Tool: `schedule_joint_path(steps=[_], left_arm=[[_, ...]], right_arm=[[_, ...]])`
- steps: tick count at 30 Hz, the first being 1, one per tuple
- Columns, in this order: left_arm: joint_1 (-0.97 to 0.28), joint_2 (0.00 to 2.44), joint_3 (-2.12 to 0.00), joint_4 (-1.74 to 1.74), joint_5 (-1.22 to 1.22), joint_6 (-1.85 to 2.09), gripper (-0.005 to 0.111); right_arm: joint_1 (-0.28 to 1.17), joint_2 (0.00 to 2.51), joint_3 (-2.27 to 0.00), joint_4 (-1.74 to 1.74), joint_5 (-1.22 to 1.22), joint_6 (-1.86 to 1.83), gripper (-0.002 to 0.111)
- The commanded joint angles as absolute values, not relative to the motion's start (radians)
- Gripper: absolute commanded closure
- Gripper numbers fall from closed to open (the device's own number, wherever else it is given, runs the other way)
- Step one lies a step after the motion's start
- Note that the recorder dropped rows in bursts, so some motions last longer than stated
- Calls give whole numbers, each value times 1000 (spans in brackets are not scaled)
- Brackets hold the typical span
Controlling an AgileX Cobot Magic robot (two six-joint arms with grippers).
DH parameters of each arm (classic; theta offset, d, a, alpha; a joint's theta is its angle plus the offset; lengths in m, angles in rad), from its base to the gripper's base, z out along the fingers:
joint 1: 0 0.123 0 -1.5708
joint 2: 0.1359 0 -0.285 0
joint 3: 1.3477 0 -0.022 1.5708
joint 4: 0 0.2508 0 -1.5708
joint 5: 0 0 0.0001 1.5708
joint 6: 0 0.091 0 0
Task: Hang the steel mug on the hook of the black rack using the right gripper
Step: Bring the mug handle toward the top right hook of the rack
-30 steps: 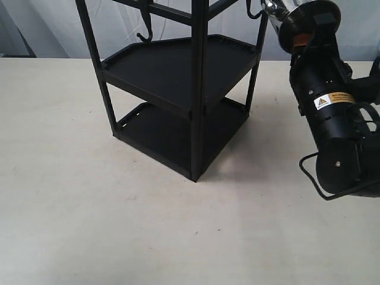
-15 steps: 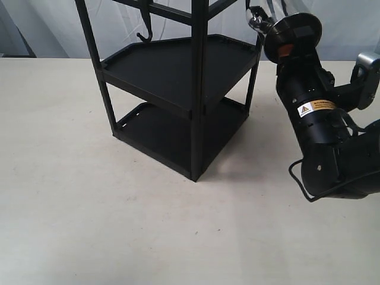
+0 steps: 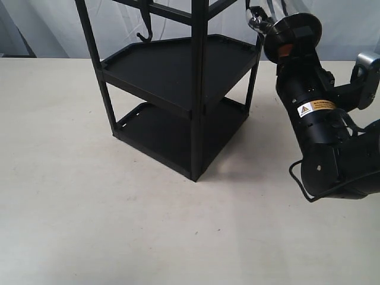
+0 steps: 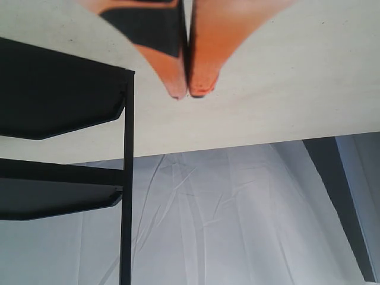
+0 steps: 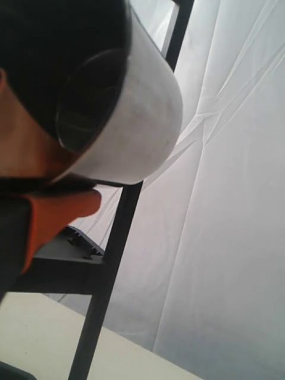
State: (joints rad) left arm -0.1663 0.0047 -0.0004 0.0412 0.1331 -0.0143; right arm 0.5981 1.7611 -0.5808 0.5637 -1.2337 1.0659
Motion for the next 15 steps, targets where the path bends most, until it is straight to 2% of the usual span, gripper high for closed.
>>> schedule_joint_path(steps=[1,4,9,11,15], left_arm=[[-171,0,0,44,128,-17,105],[-171,0,0,44,128,-17,105],[-171,0,0,44,128,-17,105],[-171,0,0,44,128,-17,105],[-171,0,0,44,128,-17,105]], right_arm=[[601,1770,-585,521,-1205,1040,109],[601,1770,-585,521,-1206,1040,102],[601,1770,-585,521,-1209,1040,72],[601,1770,-585,521,-1209,1040,63],[601,1770,-585,517,-1209,1040,62]])
